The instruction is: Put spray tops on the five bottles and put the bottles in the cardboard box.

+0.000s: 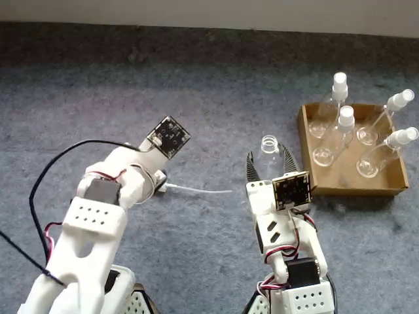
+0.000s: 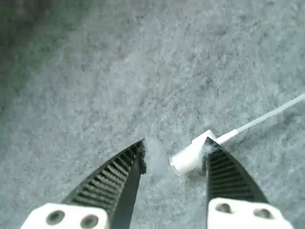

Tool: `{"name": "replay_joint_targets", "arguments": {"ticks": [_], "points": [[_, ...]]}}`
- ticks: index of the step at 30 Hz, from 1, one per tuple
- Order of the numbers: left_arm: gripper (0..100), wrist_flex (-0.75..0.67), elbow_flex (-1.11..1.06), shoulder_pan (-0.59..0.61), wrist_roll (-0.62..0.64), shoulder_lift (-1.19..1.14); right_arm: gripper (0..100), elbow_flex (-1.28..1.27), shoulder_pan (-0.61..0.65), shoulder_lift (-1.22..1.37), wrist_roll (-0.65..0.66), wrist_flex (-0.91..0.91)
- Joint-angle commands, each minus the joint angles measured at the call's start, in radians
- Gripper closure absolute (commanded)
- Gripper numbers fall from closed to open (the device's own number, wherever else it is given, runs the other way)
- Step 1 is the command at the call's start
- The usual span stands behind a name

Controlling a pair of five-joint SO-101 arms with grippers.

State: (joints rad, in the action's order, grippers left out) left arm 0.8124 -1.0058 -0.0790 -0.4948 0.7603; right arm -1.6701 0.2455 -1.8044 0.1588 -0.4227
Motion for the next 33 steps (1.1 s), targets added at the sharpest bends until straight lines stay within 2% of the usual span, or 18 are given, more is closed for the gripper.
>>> {"name": "replay_joint_targets", "arguments": {"ticks": [1,3,6,14,22,27,33], "points": [[85,0.008,0.001,-0.007,0.012,0.159,87.8,-0.156,0.002,0.002,0.008,-0.004],[85,0.066,0.005,-0.012,0.014,0.219,87.8,-0.156,0.002,0.002,0.008,-0.004],[85,0.135,0.007,-0.013,0.087,0.288,87.8,-0.156,0.002,0.002,0.006,-0.004],[85,0.178,0.027,-0.012,0.212,0.346,87.8,-0.156,0.002,0.007,0.006,-0.004],[85,0.419,0.191,-0.042,0.397,0.341,87.8,-0.156,0.002,0.008,0.006,-0.004],[85,0.443,0.186,-0.039,0.514,0.341,87.8,-0.156,0.002,0.008,0.005,-0.004],[85,0.436,0.165,-0.065,0.718,0.34,87.8,-0.156,0.002,0.008,0.005,-0.004]]}}
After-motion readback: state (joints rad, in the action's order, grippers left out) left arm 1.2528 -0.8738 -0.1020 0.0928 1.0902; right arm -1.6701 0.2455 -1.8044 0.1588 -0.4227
